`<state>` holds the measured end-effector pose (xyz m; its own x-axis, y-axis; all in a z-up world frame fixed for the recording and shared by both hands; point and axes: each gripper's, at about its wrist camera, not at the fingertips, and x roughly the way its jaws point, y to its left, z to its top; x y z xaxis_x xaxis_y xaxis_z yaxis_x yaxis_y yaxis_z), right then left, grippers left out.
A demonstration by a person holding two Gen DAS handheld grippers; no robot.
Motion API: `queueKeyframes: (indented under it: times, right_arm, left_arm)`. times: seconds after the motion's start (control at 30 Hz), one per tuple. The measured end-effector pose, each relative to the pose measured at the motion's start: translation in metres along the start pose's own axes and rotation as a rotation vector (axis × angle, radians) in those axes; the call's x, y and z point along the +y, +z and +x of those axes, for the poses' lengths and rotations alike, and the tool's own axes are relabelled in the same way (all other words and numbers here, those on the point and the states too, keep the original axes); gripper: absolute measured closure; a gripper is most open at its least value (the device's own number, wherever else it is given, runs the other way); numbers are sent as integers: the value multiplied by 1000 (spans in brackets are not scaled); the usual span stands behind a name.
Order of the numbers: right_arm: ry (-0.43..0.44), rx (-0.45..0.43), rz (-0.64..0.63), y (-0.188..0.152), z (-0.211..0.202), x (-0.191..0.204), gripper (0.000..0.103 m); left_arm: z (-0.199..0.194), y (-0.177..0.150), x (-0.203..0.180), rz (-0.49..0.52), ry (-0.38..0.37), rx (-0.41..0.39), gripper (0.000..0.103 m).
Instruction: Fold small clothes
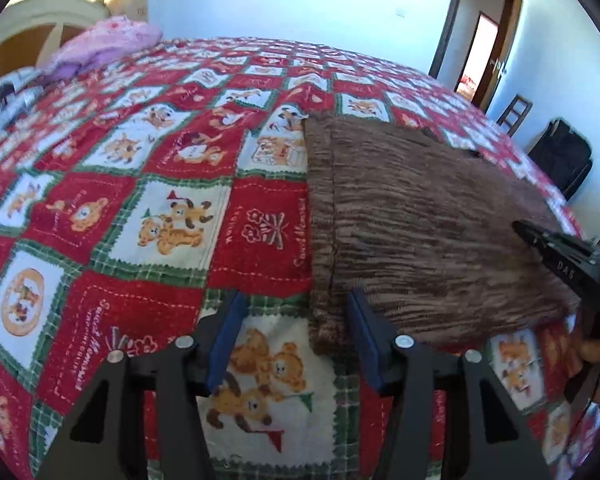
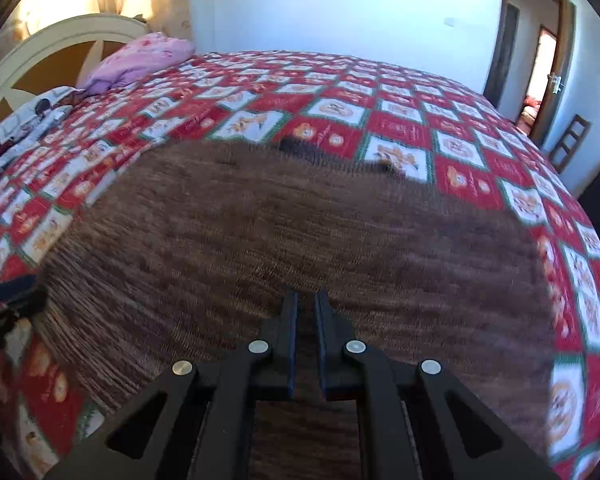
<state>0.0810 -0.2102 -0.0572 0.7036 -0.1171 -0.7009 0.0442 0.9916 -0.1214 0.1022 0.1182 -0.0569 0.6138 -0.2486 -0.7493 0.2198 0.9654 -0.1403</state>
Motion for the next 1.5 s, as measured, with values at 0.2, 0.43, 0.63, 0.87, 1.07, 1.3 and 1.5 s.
queueKeyframes:
  times: [0.2, 0.43, 0.63, 0.87, 1.07, 1.3, 1.5]
  right_arm:
    - [-34, -22, -28, -4, 2, 1, 95]
    - [-13, -32, 17, -3, 2, -6, 87]
    - [15, -25, 126, -6, 3, -26, 61]
    - [83, -26, 193, -8, 4, -37, 60]
    - [84, -28, 194, -9, 4, -36, 60]
    - [89, -28, 197, -9, 4, -36, 60]
    - [94, -29, 200, -9, 5, -38, 60]
  left_arm:
    - [-3, -5, 5, -38, 59, -3, 29]
    - [-24, -9, -9, -69, 162, 36, 28]
    - [-47, -9, -22, -84, 203, -23, 10]
    - [-49, -12, -29, -181, 129, 1, 10]
    - [-31, -35, -48, -324, -156, 89, 10]
    - [-25, -26, -39, -437, -171, -55, 10]
    - [-12, -25, 3, -680, -190, -177, 10]
